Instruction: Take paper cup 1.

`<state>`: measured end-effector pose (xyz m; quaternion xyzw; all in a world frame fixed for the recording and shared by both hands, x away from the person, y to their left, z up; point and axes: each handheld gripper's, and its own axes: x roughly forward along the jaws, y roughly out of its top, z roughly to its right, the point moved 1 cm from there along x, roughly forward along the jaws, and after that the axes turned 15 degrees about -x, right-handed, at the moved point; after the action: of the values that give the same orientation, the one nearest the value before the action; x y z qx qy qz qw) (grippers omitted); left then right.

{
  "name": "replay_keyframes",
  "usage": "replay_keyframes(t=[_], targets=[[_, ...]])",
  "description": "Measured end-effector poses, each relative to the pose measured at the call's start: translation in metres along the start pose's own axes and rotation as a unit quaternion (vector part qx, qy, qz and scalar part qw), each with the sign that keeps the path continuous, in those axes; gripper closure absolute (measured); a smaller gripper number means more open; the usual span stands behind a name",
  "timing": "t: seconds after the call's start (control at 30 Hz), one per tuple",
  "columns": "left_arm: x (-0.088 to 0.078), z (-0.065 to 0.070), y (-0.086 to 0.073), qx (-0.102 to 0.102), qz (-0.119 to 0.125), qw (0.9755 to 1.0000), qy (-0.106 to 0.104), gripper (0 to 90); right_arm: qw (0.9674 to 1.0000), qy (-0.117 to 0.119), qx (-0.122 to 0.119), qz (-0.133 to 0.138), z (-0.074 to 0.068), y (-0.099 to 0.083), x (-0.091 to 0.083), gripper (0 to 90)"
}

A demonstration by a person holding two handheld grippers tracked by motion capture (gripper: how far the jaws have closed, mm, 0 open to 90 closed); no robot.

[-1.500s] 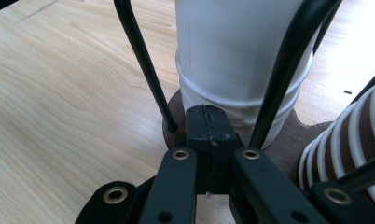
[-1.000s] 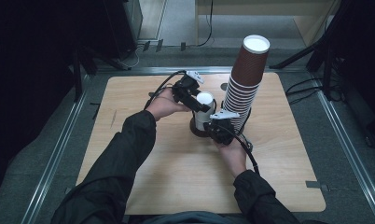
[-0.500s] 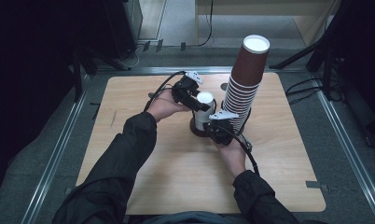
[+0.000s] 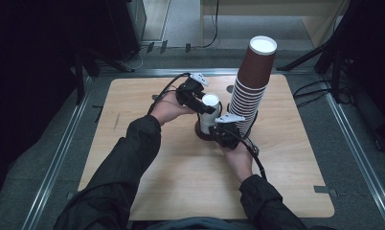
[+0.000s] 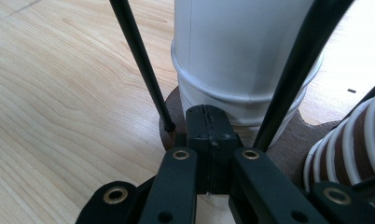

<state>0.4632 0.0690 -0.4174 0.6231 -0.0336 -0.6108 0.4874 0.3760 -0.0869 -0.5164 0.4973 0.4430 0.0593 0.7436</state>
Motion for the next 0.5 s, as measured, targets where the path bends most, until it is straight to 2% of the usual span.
replay_keyframes(t=[0.23,0.5], targets=[[-0.004,0.000,0.001,0.002,0.008,1.0000,-0.003,33.1,1.0000,0.000,0.001,0.000,0.000,0.000,0.000,89.3],[-0.019,0.004,0.007,0.003,0.023,0.9997,-0.009,33.4,1.0000,0.003,0.001,-0.001,0.000,0.000,0.000,89.1]])
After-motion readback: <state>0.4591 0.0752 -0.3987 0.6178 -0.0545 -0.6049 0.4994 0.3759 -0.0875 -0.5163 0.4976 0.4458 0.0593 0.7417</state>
